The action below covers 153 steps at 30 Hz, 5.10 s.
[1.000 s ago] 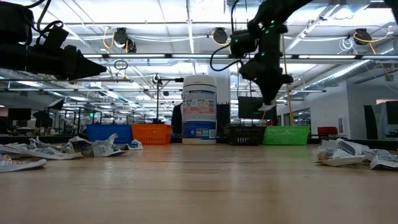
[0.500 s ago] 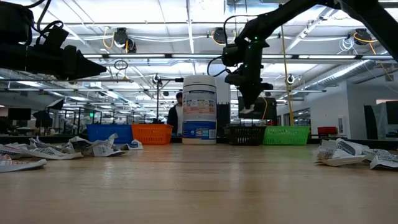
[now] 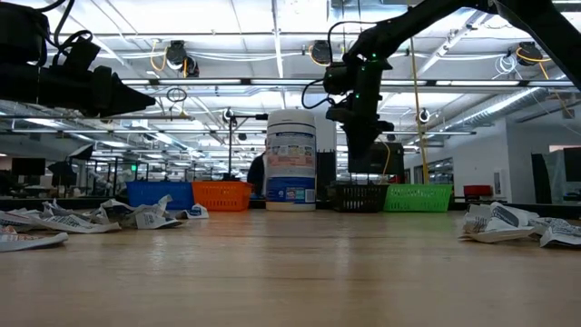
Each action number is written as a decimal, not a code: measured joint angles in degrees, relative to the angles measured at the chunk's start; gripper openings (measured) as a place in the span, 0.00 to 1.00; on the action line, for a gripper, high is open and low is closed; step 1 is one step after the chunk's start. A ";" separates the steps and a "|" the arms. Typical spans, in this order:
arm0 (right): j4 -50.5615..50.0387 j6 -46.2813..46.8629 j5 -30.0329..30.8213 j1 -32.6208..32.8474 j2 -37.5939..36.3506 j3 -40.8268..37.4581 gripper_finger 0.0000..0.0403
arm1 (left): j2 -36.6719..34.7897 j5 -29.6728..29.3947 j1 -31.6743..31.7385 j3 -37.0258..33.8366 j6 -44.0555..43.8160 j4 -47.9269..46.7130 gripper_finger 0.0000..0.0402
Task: Pick & Place First Aid Supplies
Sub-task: Put the towelette pack into the black bin
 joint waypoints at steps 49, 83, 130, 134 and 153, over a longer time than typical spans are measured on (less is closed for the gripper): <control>2.21 74.26 -0.19 59.64 -34.18 -49.39 0.36 | 0.01 0.00 -0.01 -0.01 0.00 0.00 0.77; 17.84 87.61 -1.96 71.58 -27.28 -57.94 0.16 | 0.01 0.00 -0.01 -0.02 0.00 0.01 0.77; -6.25 18.71 -1.65 14.77 -12.62 -21.52 0.00 | 0.02 0.00 0.00 0.00 0.00 0.00 0.77; -5.57 14.09 -1.64 10.34 -7.71 -15.67 0.00 | 0.01 0.00 -0.02 0.00 0.00 0.02 0.77; 1.59 4.31 -1.37 2.34 -0.02 -5.16 0.02 | 0.02 0.00 0.00 0.00 0.00 0.02 0.77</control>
